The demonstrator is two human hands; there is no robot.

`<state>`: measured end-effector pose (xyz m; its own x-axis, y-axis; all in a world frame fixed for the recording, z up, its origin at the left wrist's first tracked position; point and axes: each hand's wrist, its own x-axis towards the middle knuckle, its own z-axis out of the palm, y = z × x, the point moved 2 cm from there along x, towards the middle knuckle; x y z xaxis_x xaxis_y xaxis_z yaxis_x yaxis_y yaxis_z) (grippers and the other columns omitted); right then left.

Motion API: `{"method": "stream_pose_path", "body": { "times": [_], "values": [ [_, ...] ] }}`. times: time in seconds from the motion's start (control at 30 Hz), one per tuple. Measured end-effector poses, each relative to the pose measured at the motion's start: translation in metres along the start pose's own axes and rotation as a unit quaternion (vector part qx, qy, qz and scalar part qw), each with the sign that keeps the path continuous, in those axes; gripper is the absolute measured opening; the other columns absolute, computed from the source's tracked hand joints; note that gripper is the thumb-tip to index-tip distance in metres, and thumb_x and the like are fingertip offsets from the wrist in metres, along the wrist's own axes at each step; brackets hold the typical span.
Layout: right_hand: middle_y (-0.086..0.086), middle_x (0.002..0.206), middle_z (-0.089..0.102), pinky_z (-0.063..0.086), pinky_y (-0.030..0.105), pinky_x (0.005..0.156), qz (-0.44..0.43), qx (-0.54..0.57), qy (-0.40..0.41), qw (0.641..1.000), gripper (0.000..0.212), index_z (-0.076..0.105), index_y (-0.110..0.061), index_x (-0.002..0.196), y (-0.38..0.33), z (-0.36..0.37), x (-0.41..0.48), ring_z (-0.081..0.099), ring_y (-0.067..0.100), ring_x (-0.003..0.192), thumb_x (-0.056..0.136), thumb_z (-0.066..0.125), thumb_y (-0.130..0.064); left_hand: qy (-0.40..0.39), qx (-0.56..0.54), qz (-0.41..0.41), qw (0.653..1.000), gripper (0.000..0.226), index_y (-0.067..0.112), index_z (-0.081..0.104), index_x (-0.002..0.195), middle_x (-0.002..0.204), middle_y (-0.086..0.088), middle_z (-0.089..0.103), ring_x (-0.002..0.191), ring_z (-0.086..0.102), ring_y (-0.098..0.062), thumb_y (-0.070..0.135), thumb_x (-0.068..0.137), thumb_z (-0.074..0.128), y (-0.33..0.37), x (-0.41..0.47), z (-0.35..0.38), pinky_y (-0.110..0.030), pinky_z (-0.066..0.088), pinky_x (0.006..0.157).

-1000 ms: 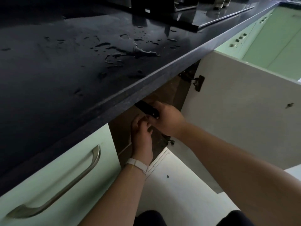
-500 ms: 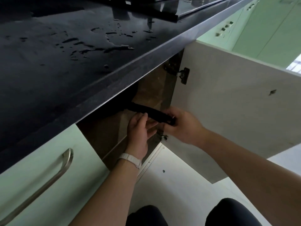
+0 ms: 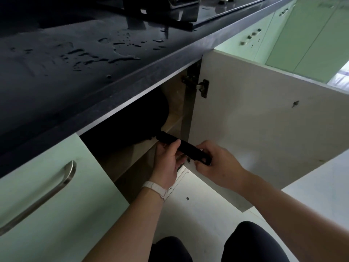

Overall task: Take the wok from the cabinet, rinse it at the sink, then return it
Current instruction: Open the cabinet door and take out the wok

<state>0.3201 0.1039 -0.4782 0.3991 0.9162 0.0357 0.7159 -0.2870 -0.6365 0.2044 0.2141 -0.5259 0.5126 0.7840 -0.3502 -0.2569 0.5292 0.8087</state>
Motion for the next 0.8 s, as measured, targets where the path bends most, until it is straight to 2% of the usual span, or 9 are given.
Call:
{"method": "stream_pose_path", "body": {
  "times": [0.1,0.23,0.3,0.43,0.6,0.73,0.8],
  "values": [
    [-0.007,0.071,0.06,0.049,0.036,0.063,0.023,-0.002,-0.037,0.999,0.03,0.053,-0.025,0.106,0.006,0.004,-0.007,0.06,0.019,0.067,0.08,0.068,-0.022,-0.007,0.033,0.009,0.999,0.034,0.013,0.052,0.129,0.122,-0.013,0.066,0.107,0.068,-0.025,0.014,0.096,0.06,-0.013,-0.005,-0.001,-0.036,0.058,0.085],
    [0.001,0.09,0.068,0.054,0.035,0.069,0.071,0.018,-0.114,0.991,0.037,0.052,-0.026,0.114,0.004,0.005,-0.005,0.067,0.023,0.075,0.081,0.069,-0.02,-0.023,0.086,0.03,0.996,0.039,0.017,0.049,0.133,0.126,-0.009,0.066,0.114,0.066,-0.026,0.02,0.096,0.061,-0.028,-0.008,-0.008,-0.047,0.052,0.099],
    [0.004,0.093,0.068,0.055,0.033,0.066,0.094,0.026,-0.153,0.983,0.035,0.054,-0.023,0.113,0.0,0.006,0.0,0.065,0.019,0.07,0.082,0.069,-0.016,-0.033,0.117,0.041,0.992,0.036,0.019,0.049,0.131,0.126,-0.007,0.066,0.116,0.065,-0.025,0.02,0.096,0.061,-0.033,-0.011,-0.008,-0.047,0.051,0.101],
    [0.006,0.086,0.071,0.06,0.034,0.064,0.115,0.078,-0.211,0.968,0.019,0.056,-0.027,0.09,-0.005,0.013,0.009,0.068,0.017,0.069,0.084,0.072,-0.018,-0.049,0.148,0.043,0.987,0.031,0.014,0.052,0.125,0.121,-0.008,0.069,0.11,0.067,-0.022,0.013,0.096,0.061,-0.043,-0.02,-0.006,-0.045,0.053,0.098],
    [0.012,0.088,0.066,0.057,0.031,0.058,0.145,0.172,-0.254,0.941,0.019,0.055,-0.016,0.093,-0.002,0.022,0.01,0.064,0.018,0.059,0.086,0.068,-0.004,-0.063,0.155,0.042,0.985,0.029,0.004,0.05,0.12,0.12,-0.02,0.066,0.101,0.07,-0.022,0.008,0.094,0.063,-0.046,-0.022,-0.012,-0.029,0.057,0.081],
    [0.008,0.07,0.057,0.051,0.027,0.05,0.141,0.168,-0.238,0.946,0.019,0.053,-0.02,0.094,0.0,0.024,0.005,0.057,0.013,0.047,0.089,0.062,-0.004,-0.052,0.124,0.022,0.991,0.038,0.012,0.054,0.127,0.123,-0.011,0.068,0.113,0.066,-0.027,0.02,0.092,0.067,-0.038,-0.014,-0.018,-0.049,0.05,0.1],
    [0.006,0.064,0.056,0.051,0.026,0.05,0.147,0.174,-0.246,0.942,0.022,0.053,-0.025,0.095,0.0,0.023,0.001,0.056,0.011,0.045,0.091,0.062,-0.006,-0.049,0.094,0.011,0.994,0.033,0.017,0.056,0.124,0.121,-0.01,0.068,0.113,0.066,-0.027,0.018,0.092,0.066,-0.035,-0.008,-0.019,-0.05,0.048,0.102]
  ]
}}
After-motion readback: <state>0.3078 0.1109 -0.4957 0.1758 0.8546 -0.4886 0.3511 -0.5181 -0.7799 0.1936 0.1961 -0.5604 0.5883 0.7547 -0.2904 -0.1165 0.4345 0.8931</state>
